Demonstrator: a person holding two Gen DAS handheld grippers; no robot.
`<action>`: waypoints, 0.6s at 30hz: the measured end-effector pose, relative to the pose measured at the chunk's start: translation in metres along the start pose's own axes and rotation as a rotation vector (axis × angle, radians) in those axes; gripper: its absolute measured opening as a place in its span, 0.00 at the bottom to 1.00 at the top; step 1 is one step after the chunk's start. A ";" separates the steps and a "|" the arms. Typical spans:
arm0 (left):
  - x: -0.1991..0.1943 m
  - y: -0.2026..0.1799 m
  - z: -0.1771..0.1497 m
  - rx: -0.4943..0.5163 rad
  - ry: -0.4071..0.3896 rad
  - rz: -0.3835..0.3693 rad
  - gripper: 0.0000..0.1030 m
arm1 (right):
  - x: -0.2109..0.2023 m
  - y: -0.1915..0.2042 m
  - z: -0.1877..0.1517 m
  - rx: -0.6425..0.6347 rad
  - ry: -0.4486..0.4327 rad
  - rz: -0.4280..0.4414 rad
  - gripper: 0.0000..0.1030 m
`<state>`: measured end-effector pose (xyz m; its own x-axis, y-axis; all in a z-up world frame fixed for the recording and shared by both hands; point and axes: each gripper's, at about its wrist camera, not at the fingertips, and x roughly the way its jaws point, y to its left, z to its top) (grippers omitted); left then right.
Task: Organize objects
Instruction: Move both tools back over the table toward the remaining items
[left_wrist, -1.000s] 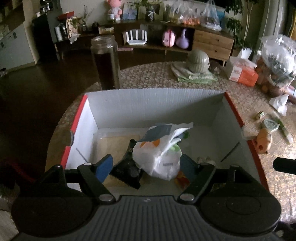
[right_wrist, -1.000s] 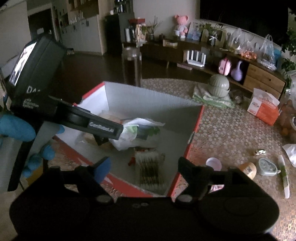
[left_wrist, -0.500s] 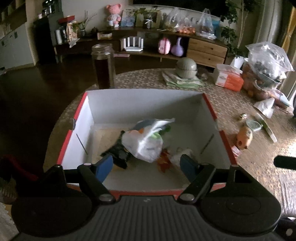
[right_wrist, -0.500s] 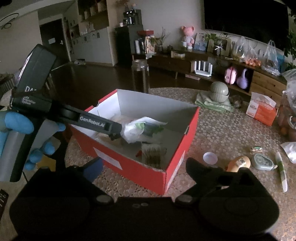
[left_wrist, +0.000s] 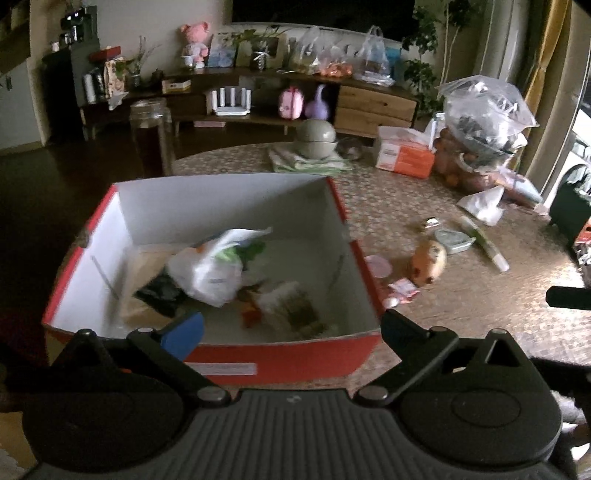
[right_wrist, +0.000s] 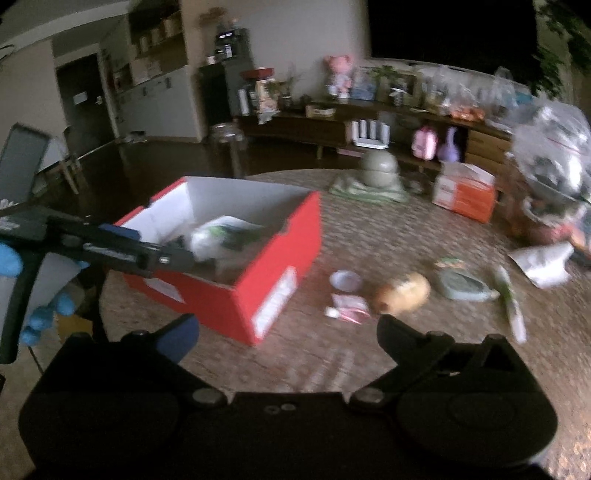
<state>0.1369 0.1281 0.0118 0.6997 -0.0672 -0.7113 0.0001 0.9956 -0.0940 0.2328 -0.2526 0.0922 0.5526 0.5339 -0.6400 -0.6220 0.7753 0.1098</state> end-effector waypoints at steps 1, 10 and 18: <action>0.001 -0.004 0.000 -0.005 0.001 -0.009 1.00 | -0.002 -0.009 -0.002 0.014 0.001 -0.012 1.00; 0.009 -0.069 -0.002 0.066 -0.005 -0.060 1.00 | -0.026 -0.087 -0.030 0.115 -0.008 -0.104 1.00; 0.020 -0.127 -0.007 0.045 -0.012 -0.217 1.00 | -0.043 -0.146 -0.055 0.186 0.000 -0.167 1.00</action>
<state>0.1461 0.0002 0.0048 0.6884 -0.2800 -0.6691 0.1838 0.9597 -0.2125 0.2691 -0.4071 0.0625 0.6394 0.3931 -0.6607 -0.4089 0.9017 0.1407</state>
